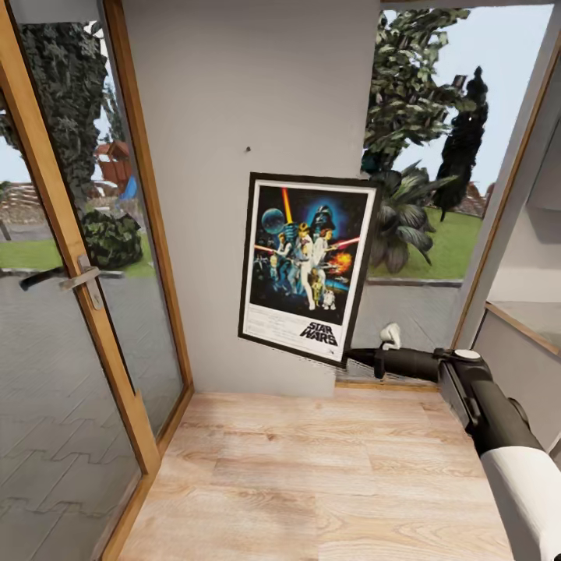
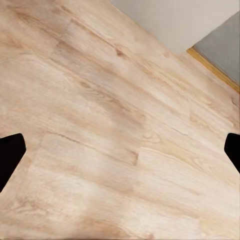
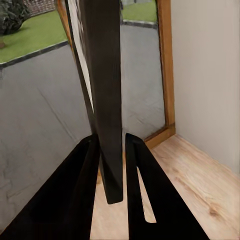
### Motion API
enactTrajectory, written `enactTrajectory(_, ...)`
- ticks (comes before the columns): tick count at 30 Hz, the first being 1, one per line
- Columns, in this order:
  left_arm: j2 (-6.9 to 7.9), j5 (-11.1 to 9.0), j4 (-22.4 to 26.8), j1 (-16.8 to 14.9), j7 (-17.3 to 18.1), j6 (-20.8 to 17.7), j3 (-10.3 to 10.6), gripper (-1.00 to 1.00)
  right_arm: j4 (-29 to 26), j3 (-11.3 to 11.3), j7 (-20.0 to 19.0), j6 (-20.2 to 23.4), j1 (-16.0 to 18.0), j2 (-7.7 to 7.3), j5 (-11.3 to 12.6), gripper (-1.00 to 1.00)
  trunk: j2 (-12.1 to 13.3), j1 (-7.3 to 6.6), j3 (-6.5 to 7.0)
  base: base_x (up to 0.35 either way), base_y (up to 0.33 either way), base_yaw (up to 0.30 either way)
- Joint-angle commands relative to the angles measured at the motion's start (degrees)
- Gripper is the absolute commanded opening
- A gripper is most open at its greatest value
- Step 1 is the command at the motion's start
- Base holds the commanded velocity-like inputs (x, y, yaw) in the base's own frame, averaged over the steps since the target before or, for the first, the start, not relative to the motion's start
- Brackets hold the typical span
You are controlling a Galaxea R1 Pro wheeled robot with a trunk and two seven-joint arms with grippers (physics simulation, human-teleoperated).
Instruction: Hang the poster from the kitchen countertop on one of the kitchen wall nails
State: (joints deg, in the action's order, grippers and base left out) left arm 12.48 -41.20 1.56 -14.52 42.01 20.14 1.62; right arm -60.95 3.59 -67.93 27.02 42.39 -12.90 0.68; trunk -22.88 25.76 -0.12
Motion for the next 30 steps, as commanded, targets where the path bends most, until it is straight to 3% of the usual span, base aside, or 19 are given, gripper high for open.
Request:
enactTrajectory(1,0.00,-0.1,0.0,0.0,-0.6,0.3,0.2,1.00,-1.3,0.0,-0.3,2.2,0.6,0.24,0.1,-1.00,0.0,0.02,-0.03,0.000,0.000,0.000)
enactTrajectory(5,0.00,-0.1,0.0,0.0,-1.4,0.4,0.2,1.00,-2.6,-1.6,-0.4,4.1,2.8,0.54,0.0,-1.00,0.0,0.02,-0.03,0.000,0.000,0.000)
enactTrajectory(6,0.00,-0.1,0.1,0.0,-1.5,0.4,0.2,1.00,-2.9,-3.5,-0.4,4.5,3.9,0.59,0.0,-1.00,0.0,0.02,-0.03,0.000,0.000,0.000)
enactTrajectory(10,0.00,0.0,0.1,0.0,-1.7,0.4,0.2,1.00,-3.1,-7.5,-0.4,7.1,6.4,0.64,-0.1,-1.00,0.0,0.02,-0.03,0.000,0.000,0.000)
enactTrajectory(14,0.00,0.0,0.1,0.0,-1.7,0.4,0.2,1.00,-3.2,-8.9,-0.2,10.5,9.0,0.67,-0.1,-1.00,0.0,0.02,-0.03,0.000,0.000,0.000)
enactTrajectory(17,0.00,0.0,0.1,0.0,-1.8,0.4,0.2,1.00,-3.1,-9.3,-0.2,12.1,11.2,0.68,-0.1,-1.00,0.0,0.02,-0.03,0.000,0.000,0.000)
enactTrajectory(19,0.00,0.0,0.1,0.0,-1.8,0.4,0.2,1.00,-3.1,-9.6,-0.3,14.6,13.9,0.70,0.0,-1.00,0.0,0.02,-0.03,0.000,0.000,0.000)
enactTrajectory(20,0.00,0.0,0.1,0.0,-1.8,0.4,0.2,1.00,-3.3,-9.7,-0.3,17.8,16.5,0.71,0.2,-1.00,0.0,0.02,-0.03,0.000,0.000,0.000)
enactTrajectory(30,0.00,0.0,0.1,0.0,-1.8,0.4,0.2,1.00,-3.4,-9.7,-0.4,19.2,20.6,0.83,0.5,-1.00,0.0,0.02,-0.03,0.000,0.000,0.000)
